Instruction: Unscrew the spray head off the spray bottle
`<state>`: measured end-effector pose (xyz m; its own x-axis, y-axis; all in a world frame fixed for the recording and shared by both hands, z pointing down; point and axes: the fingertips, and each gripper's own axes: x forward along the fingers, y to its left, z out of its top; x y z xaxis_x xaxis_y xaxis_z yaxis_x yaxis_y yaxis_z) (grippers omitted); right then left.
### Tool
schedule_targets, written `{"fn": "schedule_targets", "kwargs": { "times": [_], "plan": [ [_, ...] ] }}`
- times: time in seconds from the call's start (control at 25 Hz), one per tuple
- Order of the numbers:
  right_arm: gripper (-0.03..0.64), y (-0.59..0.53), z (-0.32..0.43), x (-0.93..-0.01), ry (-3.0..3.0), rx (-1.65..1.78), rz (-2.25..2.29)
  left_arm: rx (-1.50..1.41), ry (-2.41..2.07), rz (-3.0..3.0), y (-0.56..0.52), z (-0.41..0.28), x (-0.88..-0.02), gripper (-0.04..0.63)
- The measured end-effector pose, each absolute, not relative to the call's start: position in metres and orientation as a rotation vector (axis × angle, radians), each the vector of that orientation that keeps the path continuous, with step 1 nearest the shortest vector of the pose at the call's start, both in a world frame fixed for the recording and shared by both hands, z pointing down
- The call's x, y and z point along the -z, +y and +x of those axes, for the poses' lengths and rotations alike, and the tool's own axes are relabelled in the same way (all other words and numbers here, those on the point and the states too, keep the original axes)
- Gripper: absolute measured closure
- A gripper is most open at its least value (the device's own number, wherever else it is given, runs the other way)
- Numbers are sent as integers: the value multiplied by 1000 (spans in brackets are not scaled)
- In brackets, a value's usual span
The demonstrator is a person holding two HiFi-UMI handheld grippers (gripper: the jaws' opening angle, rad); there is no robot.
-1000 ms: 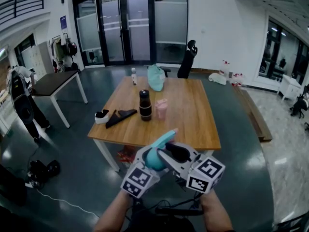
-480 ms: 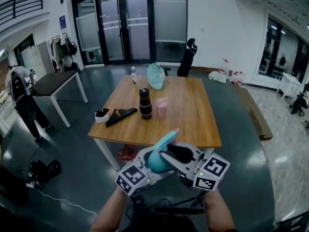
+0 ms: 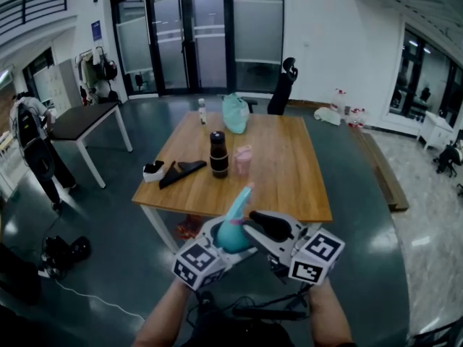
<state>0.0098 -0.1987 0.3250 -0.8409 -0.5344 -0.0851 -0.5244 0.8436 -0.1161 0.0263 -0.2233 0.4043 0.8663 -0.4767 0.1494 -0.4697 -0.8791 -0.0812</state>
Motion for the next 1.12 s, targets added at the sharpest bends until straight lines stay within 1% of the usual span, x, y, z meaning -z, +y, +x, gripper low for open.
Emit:
{"fn": "schedule_targets", "kwargs": {
  "times": [0.24, 0.56, 0.6, 0.76, 1.12],
  "plan": [
    [470, -214, 8, -333, 2858, 198, -979, 349, 1004, -2887, -246, 18, -415, 158],
    [463, -221, 1, -339, 2870, 221, -1000, 442, 1029, -2828, -247, 27, -423, 158],
    [476, -221, 2, -339, 2872, 215, -995, 442, 1016, -2832, -246, 29, -423, 158],
    [480, -216, 5, -338, 2901, 195, -940, 432, 901, -2877, -238, 34, -423, 158],
    [480, -194, 6, -332, 2978, 167, -683, 337, 427, -3056, -198, 45, -414, 158]
  ]
}}
